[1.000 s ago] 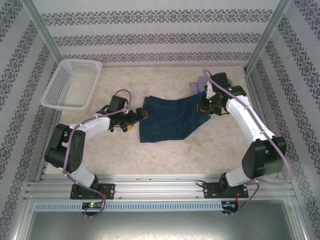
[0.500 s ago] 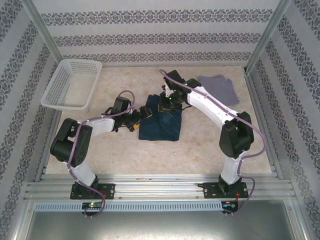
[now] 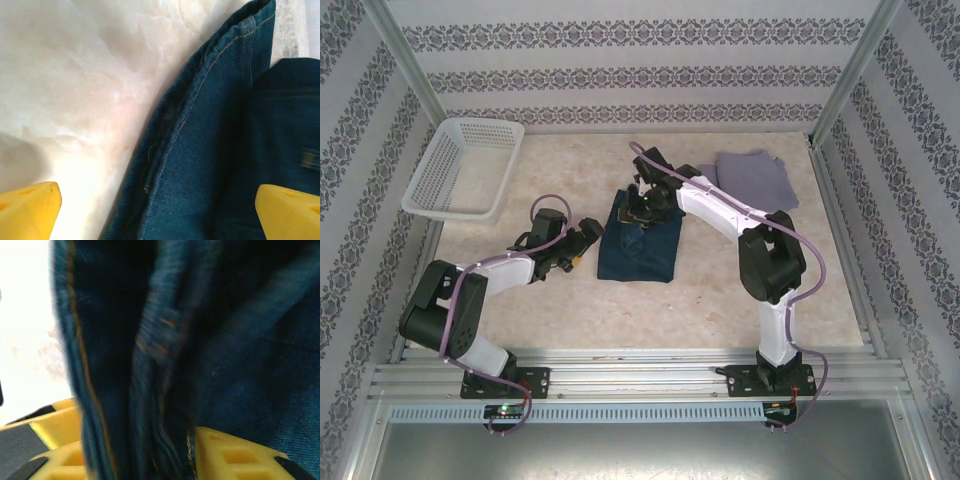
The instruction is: Fold and stack the skirts
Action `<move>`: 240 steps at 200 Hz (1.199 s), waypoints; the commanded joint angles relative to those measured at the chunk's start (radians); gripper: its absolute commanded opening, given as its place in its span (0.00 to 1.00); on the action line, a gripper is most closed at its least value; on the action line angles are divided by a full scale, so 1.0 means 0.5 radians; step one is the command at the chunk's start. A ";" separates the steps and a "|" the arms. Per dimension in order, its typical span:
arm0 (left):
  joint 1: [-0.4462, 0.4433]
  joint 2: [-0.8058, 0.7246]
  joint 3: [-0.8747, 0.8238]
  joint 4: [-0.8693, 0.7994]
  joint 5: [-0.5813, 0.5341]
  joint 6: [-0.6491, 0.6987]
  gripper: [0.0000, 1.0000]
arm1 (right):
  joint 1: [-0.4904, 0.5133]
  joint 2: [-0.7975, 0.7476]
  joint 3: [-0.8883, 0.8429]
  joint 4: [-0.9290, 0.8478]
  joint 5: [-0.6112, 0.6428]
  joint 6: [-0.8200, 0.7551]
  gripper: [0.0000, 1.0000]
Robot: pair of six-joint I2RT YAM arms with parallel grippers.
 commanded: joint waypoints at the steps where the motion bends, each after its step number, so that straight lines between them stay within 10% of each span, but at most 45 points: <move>1: 0.048 -0.086 0.002 -0.092 -0.132 0.006 1.00 | 0.041 -0.053 0.043 0.187 -0.029 0.052 0.48; 52: 0.138 -0.311 0.097 -0.386 -0.195 0.298 1.00 | -0.073 -0.501 -0.473 0.615 0.012 -0.012 0.62; 87: 0.039 -0.288 0.388 -0.638 0.020 0.590 1.00 | -0.220 -0.478 -0.661 0.786 -0.133 -0.239 0.98; 135: -0.001 -0.098 0.420 -0.862 -0.281 0.482 0.93 | -0.339 -0.296 -0.581 0.764 -0.151 -0.496 0.98; 205: -0.006 0.334 0.567 -0.705 0.163 0.611 0.84 | -0.342 -0.401 -0.985 1.033 -0.149 -0.300 0.98; 240: -0.009 0.375 0.527 -0.300 0.439 0.526 0.47 | -0.336 -0.470 -1.179 1.149 -0.136 -0.214 0.98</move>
